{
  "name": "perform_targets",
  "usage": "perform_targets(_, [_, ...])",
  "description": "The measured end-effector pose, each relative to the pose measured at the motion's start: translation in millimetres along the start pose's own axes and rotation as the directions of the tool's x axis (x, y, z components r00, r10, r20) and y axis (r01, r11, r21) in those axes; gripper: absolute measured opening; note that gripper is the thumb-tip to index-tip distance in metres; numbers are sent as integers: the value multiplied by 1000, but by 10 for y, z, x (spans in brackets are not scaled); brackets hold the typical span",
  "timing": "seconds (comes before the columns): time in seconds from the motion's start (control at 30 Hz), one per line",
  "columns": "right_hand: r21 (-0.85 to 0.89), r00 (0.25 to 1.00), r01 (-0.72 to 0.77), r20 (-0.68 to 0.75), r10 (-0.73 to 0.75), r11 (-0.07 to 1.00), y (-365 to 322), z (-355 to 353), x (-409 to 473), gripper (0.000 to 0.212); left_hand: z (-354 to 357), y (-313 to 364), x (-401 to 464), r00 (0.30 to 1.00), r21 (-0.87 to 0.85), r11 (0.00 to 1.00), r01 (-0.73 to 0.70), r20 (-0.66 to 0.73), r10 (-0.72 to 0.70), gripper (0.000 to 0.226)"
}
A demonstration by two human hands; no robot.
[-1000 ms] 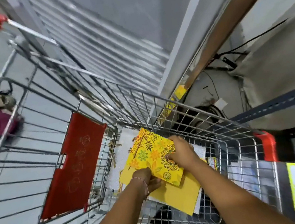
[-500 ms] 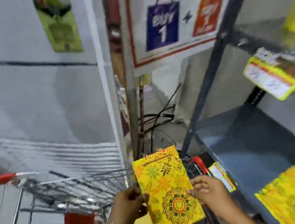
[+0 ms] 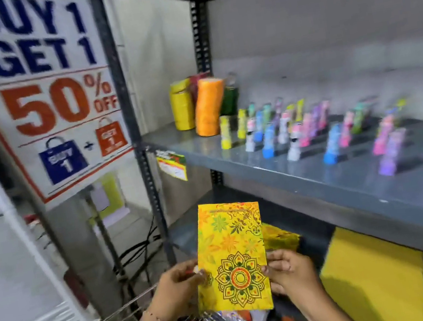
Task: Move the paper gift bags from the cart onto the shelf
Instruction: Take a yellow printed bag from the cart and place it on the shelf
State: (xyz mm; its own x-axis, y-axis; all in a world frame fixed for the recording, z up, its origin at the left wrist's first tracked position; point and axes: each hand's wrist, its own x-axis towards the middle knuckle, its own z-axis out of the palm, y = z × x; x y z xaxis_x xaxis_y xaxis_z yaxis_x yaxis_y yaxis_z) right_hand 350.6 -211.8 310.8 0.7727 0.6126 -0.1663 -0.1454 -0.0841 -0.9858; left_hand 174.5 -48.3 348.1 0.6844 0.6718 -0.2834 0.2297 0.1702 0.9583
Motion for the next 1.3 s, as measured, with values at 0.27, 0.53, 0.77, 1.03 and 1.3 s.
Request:
perform_targets(0.27, [-40, 983, -66, -176, 58, 997, 29, -528, 124, 22, 679, -57, 535, 996, 176, 984, -8, 88, -8, 26])
perform_targets(0.53, [-373, 951, -190, -299, 76, 908, 464, -430, 890, 66, 925, -312, 1663, 1000, 463, 886, -21, 14, 17, 25])
perform_targets(0.77, [-535, 929, -260, -365, 58, 804, 761, -327, 966, 45, 1086, -453, 1804, 993, 736, 672, -83, 114, -2, 27])
perform_targets(1.03, [-496, 907, -273, -418, 49, 825, 959, -267, 1007, 33, 1061, -494, 1958, 987, 786, 609, -107, 156, -29, 32])
perform_targets(1.3, [-591, 909, -251, -416, -22, 767, 1027, -183, 922, 26, 940, -505, 1923, 992, 778, 621, -97, 124, 0, 23])
